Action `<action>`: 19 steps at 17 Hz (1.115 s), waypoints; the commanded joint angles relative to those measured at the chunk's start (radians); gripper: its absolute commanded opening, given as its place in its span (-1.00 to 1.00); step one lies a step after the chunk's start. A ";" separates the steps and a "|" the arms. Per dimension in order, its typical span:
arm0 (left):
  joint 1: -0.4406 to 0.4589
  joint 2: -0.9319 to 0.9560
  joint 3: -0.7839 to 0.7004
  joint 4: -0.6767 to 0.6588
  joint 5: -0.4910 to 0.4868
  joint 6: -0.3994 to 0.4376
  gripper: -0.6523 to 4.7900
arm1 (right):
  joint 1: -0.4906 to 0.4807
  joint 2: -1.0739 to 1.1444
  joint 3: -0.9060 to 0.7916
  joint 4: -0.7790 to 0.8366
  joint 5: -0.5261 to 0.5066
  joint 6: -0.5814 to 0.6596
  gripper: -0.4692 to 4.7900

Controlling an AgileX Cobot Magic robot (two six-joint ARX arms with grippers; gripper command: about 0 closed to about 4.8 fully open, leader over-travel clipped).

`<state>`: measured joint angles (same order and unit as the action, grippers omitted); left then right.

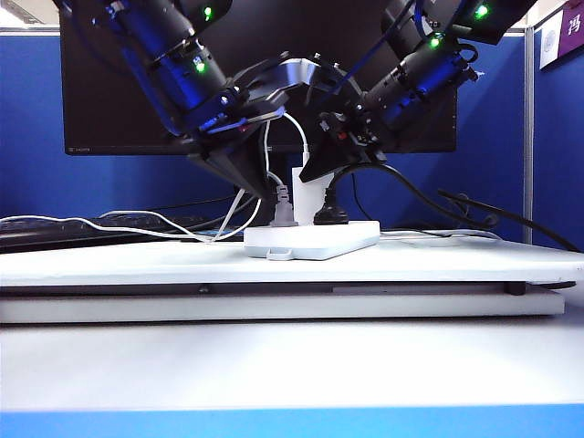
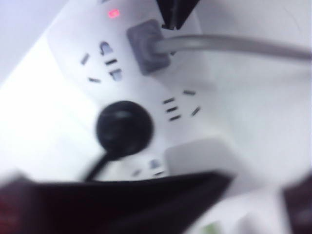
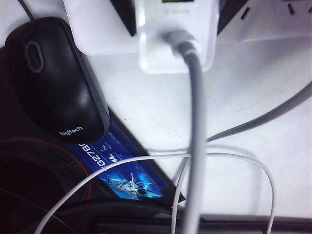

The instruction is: Unplug the white charger from the socket, then place it next to the socket.

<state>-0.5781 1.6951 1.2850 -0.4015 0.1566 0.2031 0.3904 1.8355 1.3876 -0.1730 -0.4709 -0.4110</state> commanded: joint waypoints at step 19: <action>0.047 0.073 0.005 0.034 0.140 -0.734 -0.78 | 0.007 0.004 -0.003 -0.026 0.001 -0.022 -0.37</action>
<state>-0.5293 1.7599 1.2869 -0.3714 0.2878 -0.5350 0.3904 1.8355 1.3876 -0.1730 -0.4709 -0.4133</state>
